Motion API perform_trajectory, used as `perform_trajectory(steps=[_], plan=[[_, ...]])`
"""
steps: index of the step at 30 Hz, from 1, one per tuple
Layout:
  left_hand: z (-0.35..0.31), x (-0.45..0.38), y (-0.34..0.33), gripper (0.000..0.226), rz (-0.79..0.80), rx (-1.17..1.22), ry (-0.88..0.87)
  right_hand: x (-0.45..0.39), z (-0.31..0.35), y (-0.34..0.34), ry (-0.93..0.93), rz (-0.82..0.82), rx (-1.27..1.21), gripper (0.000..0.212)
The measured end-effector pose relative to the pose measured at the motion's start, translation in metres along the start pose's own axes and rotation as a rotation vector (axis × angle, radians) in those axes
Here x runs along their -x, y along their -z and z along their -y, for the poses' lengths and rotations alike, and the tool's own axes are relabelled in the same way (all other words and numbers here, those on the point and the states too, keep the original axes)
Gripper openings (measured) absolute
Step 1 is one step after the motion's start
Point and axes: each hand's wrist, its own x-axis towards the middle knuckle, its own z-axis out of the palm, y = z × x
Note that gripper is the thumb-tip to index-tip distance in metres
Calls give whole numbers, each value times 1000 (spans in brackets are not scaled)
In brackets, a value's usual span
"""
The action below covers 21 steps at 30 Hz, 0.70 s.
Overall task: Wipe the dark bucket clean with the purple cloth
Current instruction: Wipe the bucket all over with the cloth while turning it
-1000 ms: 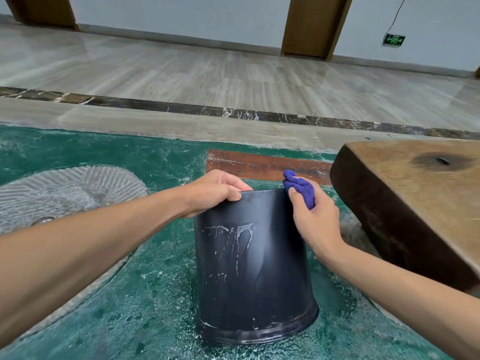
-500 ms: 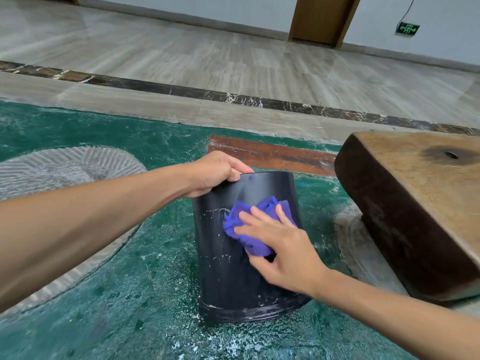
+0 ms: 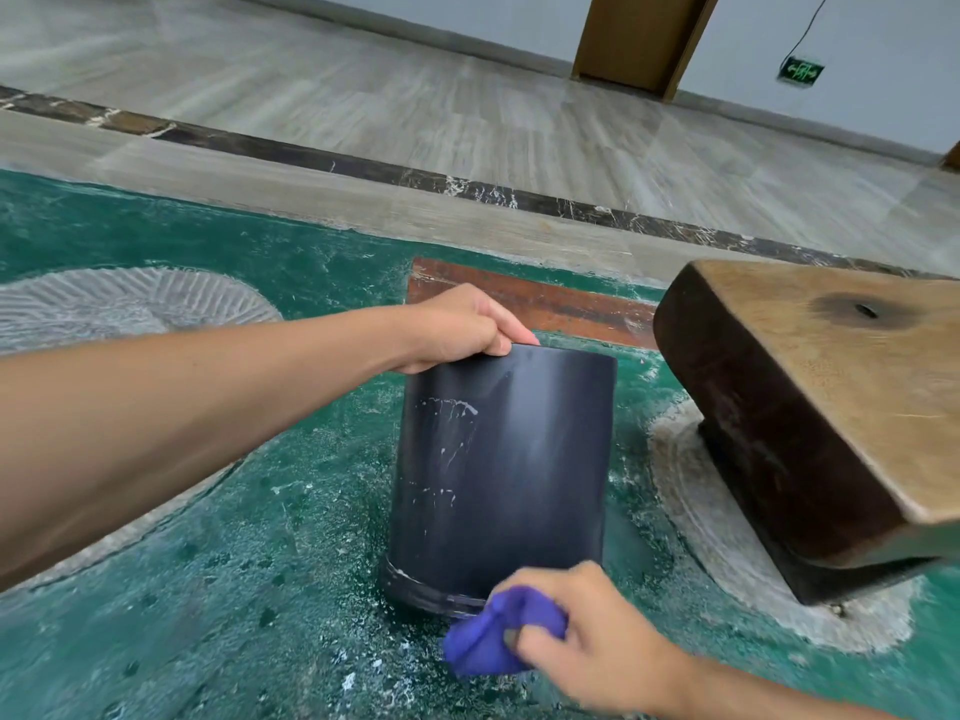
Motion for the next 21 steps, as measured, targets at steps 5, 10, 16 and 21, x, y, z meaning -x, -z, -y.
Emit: perform_trajectory(steps=[5,10,16,21], plan=[[-14,2,-12,38,68,-129,-96,-26,4,64,10,-405,-305,25],[-24,1,-21,34,124,-207,-160,-54,-3,131,-36,-510,-206,32],[-23,5,-19,13,75,-413,-276,-66,-12,141,-165,-431,-82,34],[-2,5,16,15,60,-525,-243,-68,-20,144,-92,-416,-100,29]])
